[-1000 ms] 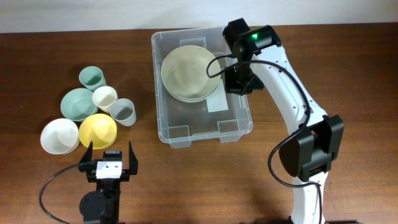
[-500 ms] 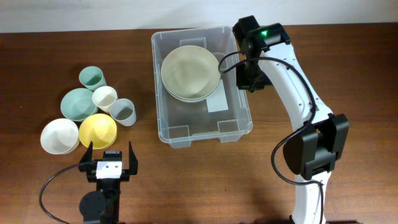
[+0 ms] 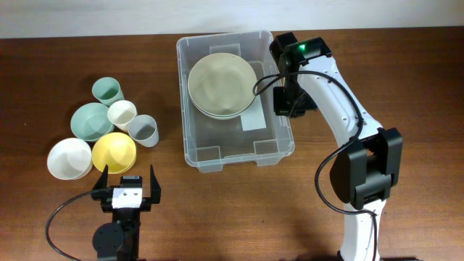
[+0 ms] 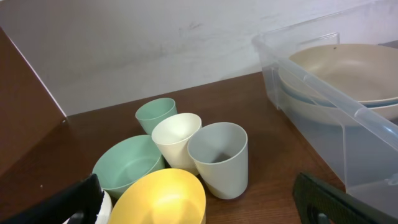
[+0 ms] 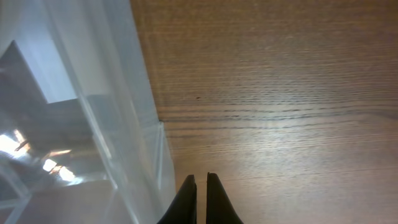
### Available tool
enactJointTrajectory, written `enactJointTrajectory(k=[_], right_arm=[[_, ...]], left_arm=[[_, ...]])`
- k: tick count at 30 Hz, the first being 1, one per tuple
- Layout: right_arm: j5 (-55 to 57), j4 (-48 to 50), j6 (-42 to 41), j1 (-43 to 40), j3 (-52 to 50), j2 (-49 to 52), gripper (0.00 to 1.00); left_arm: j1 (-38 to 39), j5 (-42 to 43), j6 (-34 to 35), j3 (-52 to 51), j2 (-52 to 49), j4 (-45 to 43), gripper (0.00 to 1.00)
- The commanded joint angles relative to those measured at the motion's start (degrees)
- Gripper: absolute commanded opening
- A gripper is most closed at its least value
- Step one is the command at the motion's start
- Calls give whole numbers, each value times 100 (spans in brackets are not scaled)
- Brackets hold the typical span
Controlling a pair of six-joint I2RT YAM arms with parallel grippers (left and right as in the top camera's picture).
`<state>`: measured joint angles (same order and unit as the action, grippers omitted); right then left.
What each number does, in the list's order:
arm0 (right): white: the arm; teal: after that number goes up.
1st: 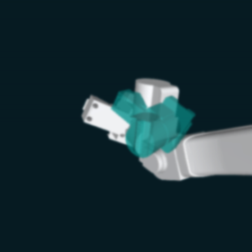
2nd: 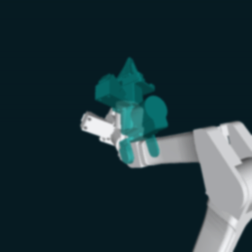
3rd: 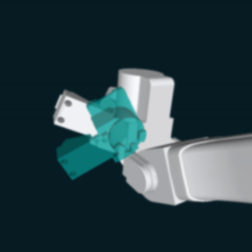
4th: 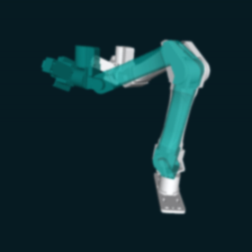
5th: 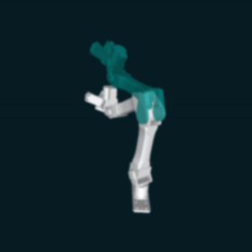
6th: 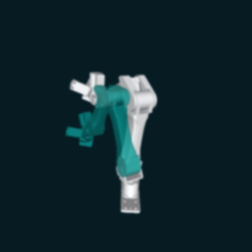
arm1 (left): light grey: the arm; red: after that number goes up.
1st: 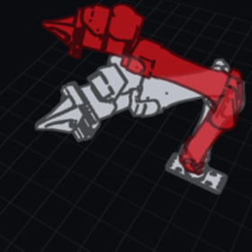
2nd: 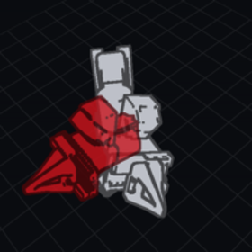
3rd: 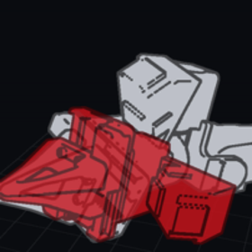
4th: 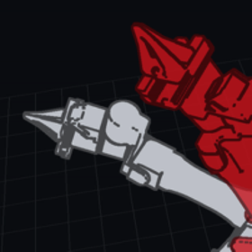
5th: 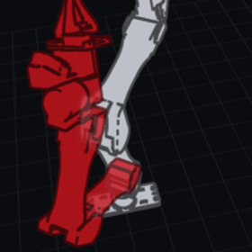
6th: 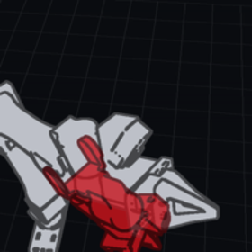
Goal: Pack container
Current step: 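Withdraw the right gripper from the bin to the right side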
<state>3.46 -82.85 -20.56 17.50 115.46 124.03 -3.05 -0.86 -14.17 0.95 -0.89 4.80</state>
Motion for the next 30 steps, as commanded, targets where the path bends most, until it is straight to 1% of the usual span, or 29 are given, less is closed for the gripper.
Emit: enactJointTrajectory(k=[1,11,16,19,21,22,23,24,26,27,28,30], right_arm=[[-365,4,17,11,-4,0,4],[-334,-68,79,4,-4,-2,4],[553,-42,76,-131,-2,-2,4],[931,55,74,-448,4,-2,4],[949,157,76,-754,11,-2,5],[949,223,76,-929,11,-2,13],[949,286,79,-1110,11,-2,31],[951,361,81,-1327,11,-2,45],[946,516,79,-1687,11,-2,71],[944,627,79,-1886,11,-2,81],[946,721,79,-2026,11,-2,97],[918,946,79,-2345,11,-2,99]], left_arm=[[17,-39,-90,-42,48,-9,99],[17,-39,-90,-42,48,-9,100],[17,-39,-90,-42,48,-9,99],[17,-39,-92,-42,48,-9,99],[17,-39,-90,-42,48,-9,99],[17,-39,-90,-42,48,-9,100],[17,-39,-90,-42,48,-9,100],[17,-39,-90,-42,48,-9,99],[17,-39,-92,-42,48,-9,99],[17,-39,-92,-42,48,-9,100],[17,-39,-90,-42,48,-9,100],[17,-39,-90,-42,48,-9,99]])
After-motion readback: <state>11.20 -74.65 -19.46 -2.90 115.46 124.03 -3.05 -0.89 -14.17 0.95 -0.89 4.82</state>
